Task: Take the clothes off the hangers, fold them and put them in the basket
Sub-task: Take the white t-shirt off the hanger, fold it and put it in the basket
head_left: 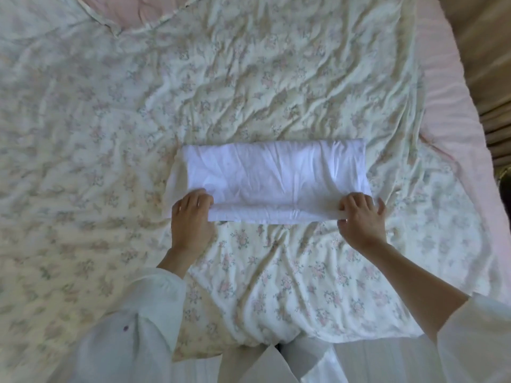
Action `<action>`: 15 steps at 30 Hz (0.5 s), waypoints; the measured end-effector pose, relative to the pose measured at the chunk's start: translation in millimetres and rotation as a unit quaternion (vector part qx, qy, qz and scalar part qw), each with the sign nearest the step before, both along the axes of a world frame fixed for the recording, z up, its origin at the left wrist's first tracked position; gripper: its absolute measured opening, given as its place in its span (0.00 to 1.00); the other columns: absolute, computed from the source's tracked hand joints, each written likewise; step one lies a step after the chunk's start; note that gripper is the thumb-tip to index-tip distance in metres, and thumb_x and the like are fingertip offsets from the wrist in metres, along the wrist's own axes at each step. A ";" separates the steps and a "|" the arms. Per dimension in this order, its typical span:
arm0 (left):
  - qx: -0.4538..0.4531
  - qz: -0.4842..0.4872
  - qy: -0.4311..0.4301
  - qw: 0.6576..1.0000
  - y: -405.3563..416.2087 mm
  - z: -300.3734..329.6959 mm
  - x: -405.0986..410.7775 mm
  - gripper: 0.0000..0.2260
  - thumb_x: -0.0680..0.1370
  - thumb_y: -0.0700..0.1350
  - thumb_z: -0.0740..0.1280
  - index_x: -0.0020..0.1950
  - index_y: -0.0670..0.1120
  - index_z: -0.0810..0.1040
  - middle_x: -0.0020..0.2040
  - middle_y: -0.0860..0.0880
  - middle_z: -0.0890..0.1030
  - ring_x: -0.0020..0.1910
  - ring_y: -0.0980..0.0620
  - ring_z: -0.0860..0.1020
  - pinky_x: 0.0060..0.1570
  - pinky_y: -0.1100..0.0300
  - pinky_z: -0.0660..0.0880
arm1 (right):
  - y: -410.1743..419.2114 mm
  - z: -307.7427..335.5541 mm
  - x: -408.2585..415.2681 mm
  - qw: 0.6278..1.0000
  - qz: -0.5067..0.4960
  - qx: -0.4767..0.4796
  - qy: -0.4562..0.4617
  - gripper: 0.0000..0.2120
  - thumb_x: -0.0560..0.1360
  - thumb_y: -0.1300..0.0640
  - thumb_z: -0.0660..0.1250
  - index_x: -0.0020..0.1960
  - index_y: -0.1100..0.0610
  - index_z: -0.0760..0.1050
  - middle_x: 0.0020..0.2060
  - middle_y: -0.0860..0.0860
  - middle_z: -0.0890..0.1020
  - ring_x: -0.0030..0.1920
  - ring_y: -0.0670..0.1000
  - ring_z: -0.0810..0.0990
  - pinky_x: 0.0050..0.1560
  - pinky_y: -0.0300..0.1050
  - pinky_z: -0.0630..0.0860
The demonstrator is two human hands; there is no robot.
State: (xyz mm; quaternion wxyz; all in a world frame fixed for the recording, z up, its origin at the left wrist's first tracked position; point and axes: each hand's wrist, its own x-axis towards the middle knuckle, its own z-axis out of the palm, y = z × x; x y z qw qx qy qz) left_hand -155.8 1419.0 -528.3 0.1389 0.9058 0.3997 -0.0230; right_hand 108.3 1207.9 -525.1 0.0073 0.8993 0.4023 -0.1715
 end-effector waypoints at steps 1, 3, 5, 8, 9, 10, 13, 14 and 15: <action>-0.032 0.018 0.050 0.998 -3.8 -1.7 -4.2 0.18 0.63 0.30 0.67 0.50 0.42 0.77 0.60 0.45 0.76 0.65 0.44 0.73 0.61 0.43 0.67 | -3.0 -1.2 -5.0 0.998 -0.006 -0.052 0.030 0.15 0.68 0.65 0.64 0.54 0.56 0.73 0.57 0.53 0.72 0.65 0.56 0.67 0.71 0.65 0.48; -0.075 0.062 0.116 0.988 -6.7 -2.7 -7.2 0.17 0.69 0.38 0.67 0.58 0.46 0.77 0.68 0.49 0.70 0.71 0.49 0.65 0.71 0.43 0.54 | -5.4 -3.4 -10.8 0.996 -0.023 -0.076 0.050 0.20 0.70 0.63 0.61 0.60 0.53 0.72 0.64 0.51 0.69 0.70 0.53 0.60 0.72 0.63 0.42; -0.070 0.076 0.106 0.989 -5.9 -0.9 -1.5 0.17 0.70 0.40 0.66 0.59 0.45 0.77 0.69 0.48 0.69 0.71 0.47 0.64 0.73 0.43 0.49 | 2.0 -0.9 -14.5 0.998 -0.034 -0.040 0.028 0.21 0.70 0.63 0.61 0.63 0.55 0.71 0.65 0.54 0.69 0.70 0.54 0.61 0.73 0.64 0.45; -0.010 0.045 0.044 0.998 -2.2 0.1 23.9 0.18 0.71 0.39 0.66 0.61 0.40 0.76 0.67 0.40 0.72 0.68 0.39 0.68 0.68 0.36 0.60 | 30.2 1.8 -16.8 0.999 -0.022 0.028 0.000 0.23 0.73 0.63 0.60 0.67 0.57 0.68 0.68 0.58 0.68 0.72 0.57 0.62 0.72 0.66 0.48; -0.008 0.030 0.035 0.999 -1.0 -1.5 34.7 0.19 0.73 0.40 0.65 0.64 0.40 0.74 0.69 0.39 0.71 0.69 0.38 0.67 0.67 0.35 0.61 | 42.7 2.1 -18.1 0.999 -0.003 0.035 0.002 0.24 0.75 0.61 0.59 0.71 0.56 0.64 0.71 0.58 0.65 0.74 0.56 0.59 0.73 0.65 0.46; -0.013 0.014 0.033 0.999 0.3 -4.0 47.1 0.21 0.75 0.42 0.62 0.68 0.41 0.71 0.71 0.39 0.69 0.71 0.38 0.65 0.67 0.36 0.60 | 56.4 1.0 -18.9 0.999 0.019 0.034 0.008 0.26 0.77 0.59 0.57 0.74 0.55 0.60 0.74 0.57 0.60 0.75 0.56 0.55 0.73 0.63 0.44; -0.015 -0.042 0.037 0.998 1.1 -15.8 81.5 0.25 0.78 0.51 0.50 0.74 0.46 0.64 0.74 0.41 0.63 0.74 0.39 0.60 0.68 0.35 0.57 | 90.3 -8.9 -22.0 0.996 0.081 0.025 0.012 0.27 0.80 0.54 0.52 0.77 0.51 0.49 0.77 0.54 0.49 0.77 0.55 0.45 0.73 0.62 0.39; -0.014 -0.050 0.042 0.998 0.8 -24.7 92.0 0.25 0.78 0.52 0.49 0.75 0.48 0.62 0.75 0.43 0.62 0.75 0.40 0.59 0.69 0.35 0.55 | 99.4 -16.8 -20.9 0.995 0.097 0.018 0.010 0.26 0.81 0.53 0.50 0.77 0.50 0.47 0.77 0.54 0.46 0.77 0.55 0.44 0.72 0.62 0.38; -0.013 -0.050 0.045 0.998 -0.1 -32.3 100.6 0.25 0.78 0.54 0.48 0.75 0.49 0.62 0.76 0.43 0.61 0.75 0.40 0.58 0.69 0.35 0.52 | 106.7 -23.0 -19.8 0.994 0.108 0.009 0.009 0.26 0.81 0.52 0.48 0.77 0.49 0.45 0.77 0.54 0.45 0.77 0.55 0.43 0.72 0.63 0.38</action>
